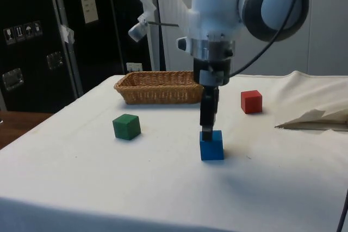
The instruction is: Pick up exactly two blocks and place them into the basket.
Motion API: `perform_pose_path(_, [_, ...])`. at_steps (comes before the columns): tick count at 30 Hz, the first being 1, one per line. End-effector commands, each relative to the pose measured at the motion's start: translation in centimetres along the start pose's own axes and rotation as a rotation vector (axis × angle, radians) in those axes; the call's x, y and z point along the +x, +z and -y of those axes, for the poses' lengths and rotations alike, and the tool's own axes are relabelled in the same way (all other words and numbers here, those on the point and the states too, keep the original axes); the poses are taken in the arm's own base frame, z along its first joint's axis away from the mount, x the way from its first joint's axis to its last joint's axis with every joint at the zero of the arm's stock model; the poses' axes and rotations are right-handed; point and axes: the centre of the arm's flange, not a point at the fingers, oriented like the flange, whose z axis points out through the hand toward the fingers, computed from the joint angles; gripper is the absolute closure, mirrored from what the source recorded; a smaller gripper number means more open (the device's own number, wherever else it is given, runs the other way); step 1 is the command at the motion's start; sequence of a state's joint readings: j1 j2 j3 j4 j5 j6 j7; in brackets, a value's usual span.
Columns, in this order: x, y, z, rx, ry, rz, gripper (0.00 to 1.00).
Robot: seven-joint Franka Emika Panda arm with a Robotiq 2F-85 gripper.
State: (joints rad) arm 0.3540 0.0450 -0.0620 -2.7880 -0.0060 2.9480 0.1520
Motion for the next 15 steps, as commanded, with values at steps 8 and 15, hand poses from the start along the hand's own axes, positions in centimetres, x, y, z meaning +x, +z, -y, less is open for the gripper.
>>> perform_pose_path(8, [-0.3,2.0,-0.1,-0.005,-0.002,0.007,0.00])
perform_pose_path(15, [-0.3,3.6,-0.3,-0.011,-0.003,-0.006,0.00])
